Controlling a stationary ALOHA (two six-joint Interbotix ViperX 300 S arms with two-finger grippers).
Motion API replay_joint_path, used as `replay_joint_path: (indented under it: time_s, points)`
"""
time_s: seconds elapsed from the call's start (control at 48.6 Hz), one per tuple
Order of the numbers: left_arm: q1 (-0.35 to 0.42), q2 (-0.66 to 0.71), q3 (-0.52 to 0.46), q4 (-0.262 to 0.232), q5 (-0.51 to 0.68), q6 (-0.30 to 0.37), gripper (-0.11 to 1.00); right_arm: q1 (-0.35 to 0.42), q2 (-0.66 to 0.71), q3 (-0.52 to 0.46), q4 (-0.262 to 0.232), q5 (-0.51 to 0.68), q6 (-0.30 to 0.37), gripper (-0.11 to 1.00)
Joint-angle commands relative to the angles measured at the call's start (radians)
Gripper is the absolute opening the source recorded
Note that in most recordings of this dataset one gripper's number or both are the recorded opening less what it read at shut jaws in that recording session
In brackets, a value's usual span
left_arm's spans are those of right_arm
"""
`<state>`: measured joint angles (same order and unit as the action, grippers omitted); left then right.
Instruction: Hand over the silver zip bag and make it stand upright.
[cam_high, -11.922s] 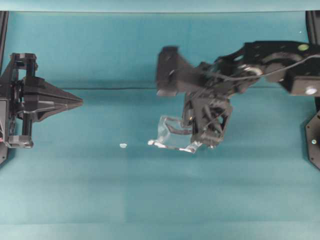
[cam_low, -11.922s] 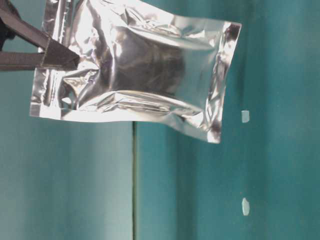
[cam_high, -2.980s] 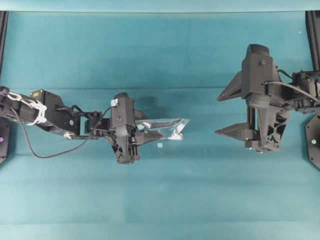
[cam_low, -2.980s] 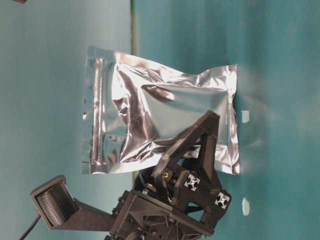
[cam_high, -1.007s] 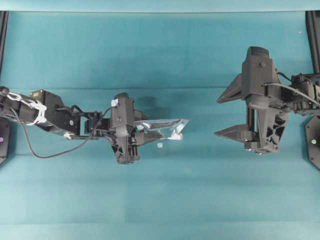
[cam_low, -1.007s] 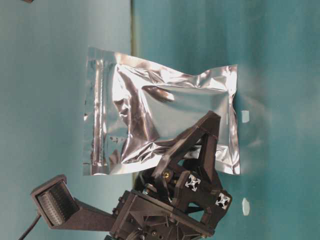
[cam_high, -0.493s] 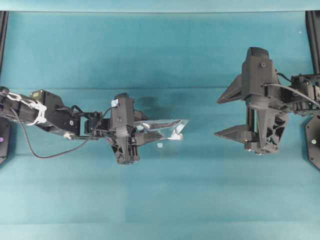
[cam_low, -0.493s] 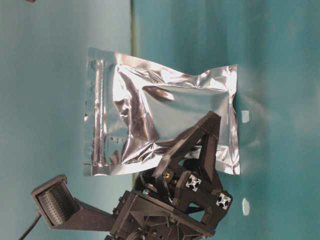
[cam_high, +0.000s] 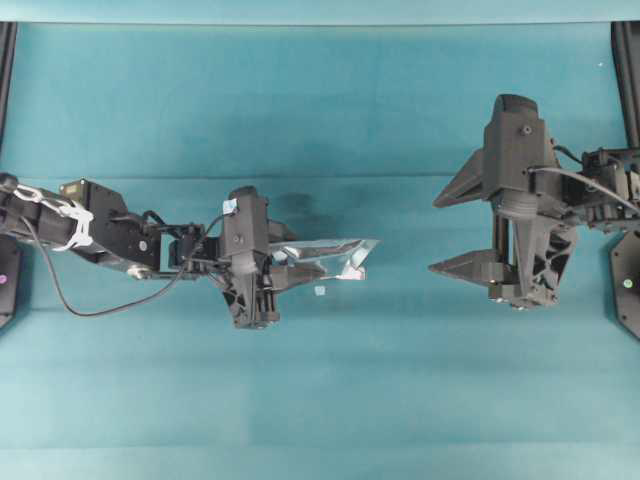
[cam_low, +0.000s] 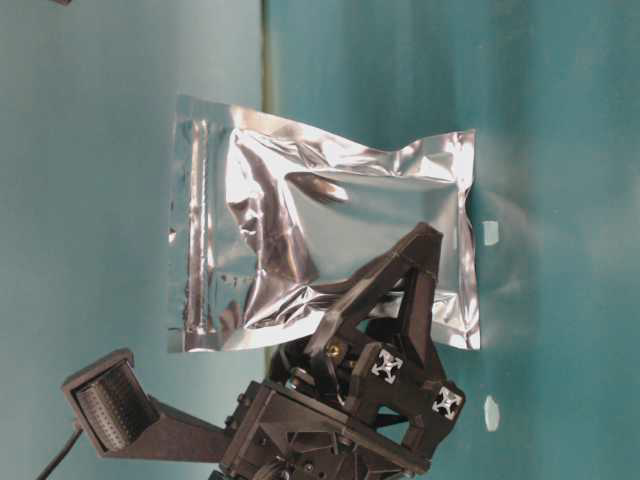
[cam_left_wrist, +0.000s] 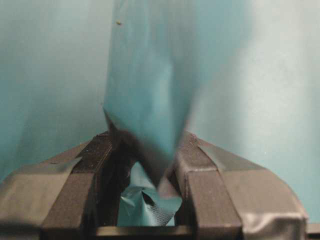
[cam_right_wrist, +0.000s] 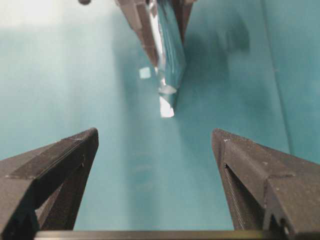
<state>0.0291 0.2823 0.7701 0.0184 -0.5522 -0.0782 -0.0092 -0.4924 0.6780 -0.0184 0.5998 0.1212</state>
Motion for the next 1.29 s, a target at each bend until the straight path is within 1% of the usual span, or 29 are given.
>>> replay_joint_path:
  time_s: [0.0,0.904,1.274]
  points:
    - [-0.015,-0.008,-0.003,0.003,0.000,-0.002,0.28,0.003,-0.012,-0.009,0.000,-0.008,0.012,0.91]
    - [-0.015,-0.008,-0.002,0.003,0.002,-0.005,0.28,0.003,-0.017,0.003,0.002,-0.015,0.014,0.91]
    - [-0.015,-0.009,0.000,0.003,0.002,-0.005,0.28,0.002,-0.018,0.008,0.002,-0.020,0.028,0.91]
